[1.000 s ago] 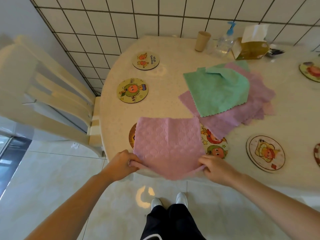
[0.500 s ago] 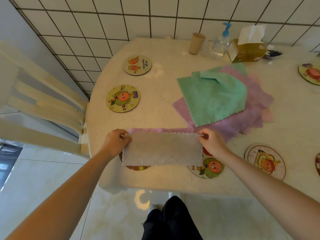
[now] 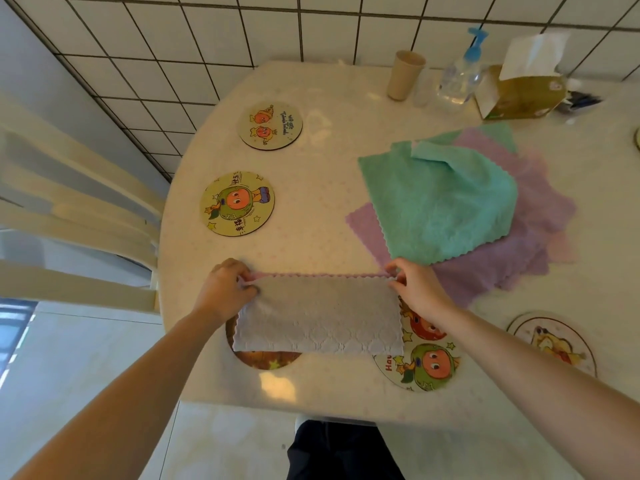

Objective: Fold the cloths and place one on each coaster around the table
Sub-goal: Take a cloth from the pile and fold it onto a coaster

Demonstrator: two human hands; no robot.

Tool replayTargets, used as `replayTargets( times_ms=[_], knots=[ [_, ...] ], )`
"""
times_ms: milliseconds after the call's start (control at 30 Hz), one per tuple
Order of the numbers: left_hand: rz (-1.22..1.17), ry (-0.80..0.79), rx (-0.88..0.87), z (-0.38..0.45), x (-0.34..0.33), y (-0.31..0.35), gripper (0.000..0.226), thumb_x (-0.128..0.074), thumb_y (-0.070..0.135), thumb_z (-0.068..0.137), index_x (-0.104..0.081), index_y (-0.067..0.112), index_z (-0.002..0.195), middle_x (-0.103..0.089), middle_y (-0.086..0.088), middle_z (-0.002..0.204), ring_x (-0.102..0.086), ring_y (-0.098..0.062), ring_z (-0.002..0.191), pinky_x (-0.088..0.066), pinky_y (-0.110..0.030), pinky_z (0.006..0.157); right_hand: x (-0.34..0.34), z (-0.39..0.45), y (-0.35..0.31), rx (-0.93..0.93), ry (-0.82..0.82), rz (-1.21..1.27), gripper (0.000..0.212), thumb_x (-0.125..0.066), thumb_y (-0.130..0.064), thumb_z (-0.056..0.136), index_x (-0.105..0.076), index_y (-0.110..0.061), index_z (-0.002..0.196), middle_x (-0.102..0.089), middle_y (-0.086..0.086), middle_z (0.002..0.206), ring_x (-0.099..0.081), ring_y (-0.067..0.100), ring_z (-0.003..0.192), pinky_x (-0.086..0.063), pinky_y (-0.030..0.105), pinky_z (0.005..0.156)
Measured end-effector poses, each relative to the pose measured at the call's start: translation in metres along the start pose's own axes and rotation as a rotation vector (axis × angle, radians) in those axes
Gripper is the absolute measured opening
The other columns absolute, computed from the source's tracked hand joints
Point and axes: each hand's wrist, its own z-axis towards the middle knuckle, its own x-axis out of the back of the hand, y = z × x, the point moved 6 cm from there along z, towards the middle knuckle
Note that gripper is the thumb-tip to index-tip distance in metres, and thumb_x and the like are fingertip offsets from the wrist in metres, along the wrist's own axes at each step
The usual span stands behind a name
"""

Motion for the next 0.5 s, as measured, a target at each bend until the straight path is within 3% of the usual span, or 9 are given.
replayTargets(
  times_ms=[100,200,300,400,500],
  knots=[
    [-0.016,0.019,-0.003,0.003,0.003,0.004,0.018,-0.076,0.024,0.07,-0.064,0.015,0.081,-0.06,0.001,0.091,-0.052,-0.021,0.089,-0.036,-0.027,0.069,-0.002,0.003,0.002,0.017,0.003,-0.035,0.03,-0.06,-0.013,0.09,-0.059,-0.017,0.12,-0.067,-0.001,0.11,-0.062,0.014,0.098,-0.052,0.033,0.086],
    [-0.108,-0.019,0.031,0.005,0.002,0.009,0.012,-0.075,0.018,0.071,-0.063,0.016,0.073,-0.067,0.003,0.092,-0.057,-0.02,0.087,-0.042,-0.029,0.069,-0.003,0.002,0.0,0.022,0.026,-0.062,0.016,-0.059,-0.011,0.09,-0.062,-0.015,0.105,-0.067,0.001,0.1,-0.062,0.015,0.09,-0.053,0.034,0.08],
    [-0.207,-0.05,0.086,0.005,0.002,0.005,0.021,-0.075,0.016,0.072,-0.056,0.019,0.062,-0.065,-0.004,0.079,-0.057,-0.023,0.079,-0.045,-0.032,0.065,-0.004,0.004,0.001,0.018,0.038,-0.082,0.008,-0.058,-0.011,0.088,-0.061,-0.015,0.094,-0.066,0.003,0.095,-0.062,0.019,0.087,-0.052,0.038,0.078],
    [-0.358,-0.029,0.119,0.005,0.005,0.002,0.019,-0.073,0.011,0.076,-0.057,0.011,0.067,-0.054,-0.005,0.066,-0.05,-0.02,0.066,-0.039,-0.028,0.056,-0.005,0.003,0.003,-0.01,0.025,-0.031,0.009,-0.058,-0.009,0.087,-0.058,-0.018,0.089,-0.062,0.002,0.094,-0.059,0.018,0.087,-0.049,0.031,0.075],
    [-0.589,-0.067,0.164,0.001,0.011,-0.003,0.01,-0.067,0.011,0.083,-0.058,0.01,0.078,-0.053,-0.008,0.074,-0.052,-0.019,0.07,-0.046,-0.03,0.064,0.0,-0.002,0.002,-0.063,-0.02,0.141,0.004,-0.057,-0.015,0.089,-0.057,-0.019,0.091,-0.063,0.001,0.09,-0.061,0.018,0.086,-0.045,0.024,0.069]
  ],
)
